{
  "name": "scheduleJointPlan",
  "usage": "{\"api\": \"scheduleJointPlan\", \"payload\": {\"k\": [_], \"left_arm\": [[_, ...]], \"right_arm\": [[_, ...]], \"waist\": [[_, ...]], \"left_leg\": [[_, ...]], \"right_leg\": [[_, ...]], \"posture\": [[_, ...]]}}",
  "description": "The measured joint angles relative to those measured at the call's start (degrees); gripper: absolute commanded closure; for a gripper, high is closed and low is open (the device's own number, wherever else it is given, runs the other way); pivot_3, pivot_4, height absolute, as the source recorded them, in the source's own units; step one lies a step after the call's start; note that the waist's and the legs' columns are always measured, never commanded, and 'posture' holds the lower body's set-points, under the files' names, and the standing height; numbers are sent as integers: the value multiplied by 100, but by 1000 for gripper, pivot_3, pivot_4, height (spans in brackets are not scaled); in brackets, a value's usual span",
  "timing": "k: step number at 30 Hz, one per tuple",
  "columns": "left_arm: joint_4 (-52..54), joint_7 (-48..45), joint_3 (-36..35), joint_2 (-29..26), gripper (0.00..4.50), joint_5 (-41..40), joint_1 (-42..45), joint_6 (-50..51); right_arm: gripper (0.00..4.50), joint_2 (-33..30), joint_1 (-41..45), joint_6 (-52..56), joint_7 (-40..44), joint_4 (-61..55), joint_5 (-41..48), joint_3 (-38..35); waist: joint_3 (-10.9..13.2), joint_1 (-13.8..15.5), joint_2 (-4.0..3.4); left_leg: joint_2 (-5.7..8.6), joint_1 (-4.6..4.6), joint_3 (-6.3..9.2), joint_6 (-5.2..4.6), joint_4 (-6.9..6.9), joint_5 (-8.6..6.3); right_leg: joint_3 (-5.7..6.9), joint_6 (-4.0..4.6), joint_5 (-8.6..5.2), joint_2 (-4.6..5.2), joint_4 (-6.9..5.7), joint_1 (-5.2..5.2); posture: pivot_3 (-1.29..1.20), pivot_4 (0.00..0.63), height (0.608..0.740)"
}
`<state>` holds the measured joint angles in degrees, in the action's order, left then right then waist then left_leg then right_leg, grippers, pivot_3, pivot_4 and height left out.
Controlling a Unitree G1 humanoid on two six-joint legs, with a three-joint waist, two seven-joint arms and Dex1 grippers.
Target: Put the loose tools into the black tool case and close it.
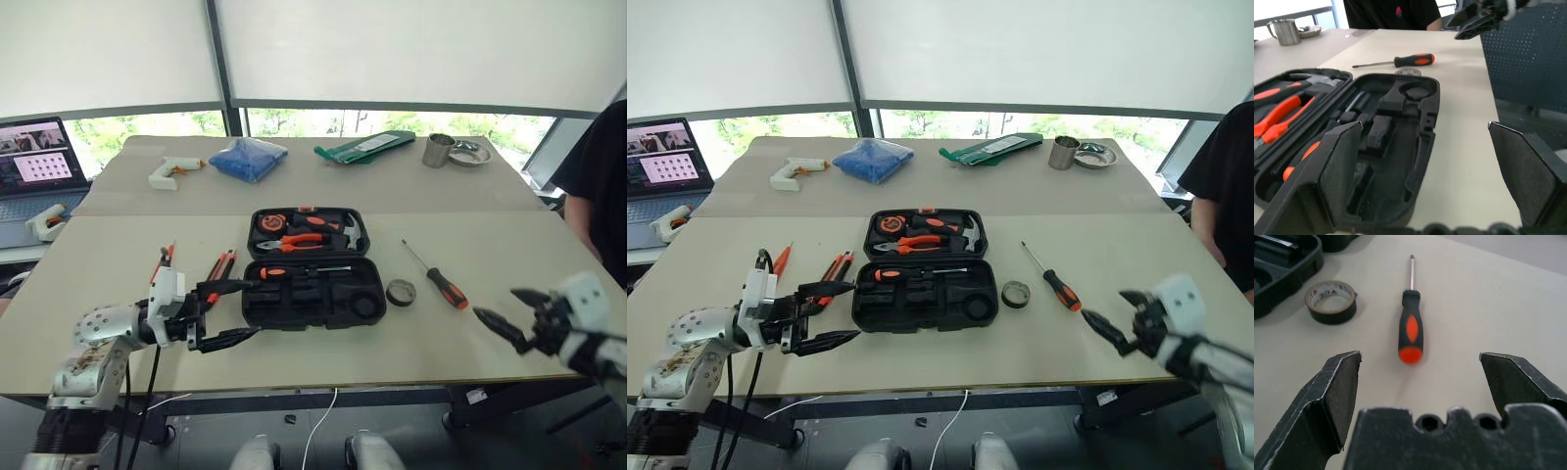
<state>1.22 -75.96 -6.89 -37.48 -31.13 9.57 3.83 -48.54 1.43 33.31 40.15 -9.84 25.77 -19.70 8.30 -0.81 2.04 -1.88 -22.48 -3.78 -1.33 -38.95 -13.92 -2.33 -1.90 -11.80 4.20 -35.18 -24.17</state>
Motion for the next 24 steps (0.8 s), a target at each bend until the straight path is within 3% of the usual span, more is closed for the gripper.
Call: {"api": "scheduleJointPlan", "payload": {"k": [6,10,17,24], "left_arm": [[-1,7,81,67,61,76,34,-89],[-5,3,70,72,0,79,-2,-220],[-2,4,71,73,0,79,-128,-268],[199,335,-51,144,0,-54,-139,-134]], "right_arm": [[0,-67,1369,612,185,1436,-450,1231],[1019,64,1897,640,445,2079,-625,1683],[3407,204,2244,554,491,2507,-898,1826],[3467,182,1791,108,601,1544,-690,1169]], "waist": [[0,60,1],[0,41,1],[0,21,0],[7,3,-9]], "left_leg": [[2,-49,-9,-17,6,-12],[8,-58,-11,-22,4,-18],[6,-54,-10,-22,1,-18],[4,-55,-1,-22,1,-18]], "right_leg": [[16,3,27,-9,13,-28],[14,-5,26,2,19,-32],[17,-9,26,6,15,-28],[9,-14,28,7,13,-33]], "posture": [[0,150,740],[0,150,740],[0,150,740],[0,150,740]]}}
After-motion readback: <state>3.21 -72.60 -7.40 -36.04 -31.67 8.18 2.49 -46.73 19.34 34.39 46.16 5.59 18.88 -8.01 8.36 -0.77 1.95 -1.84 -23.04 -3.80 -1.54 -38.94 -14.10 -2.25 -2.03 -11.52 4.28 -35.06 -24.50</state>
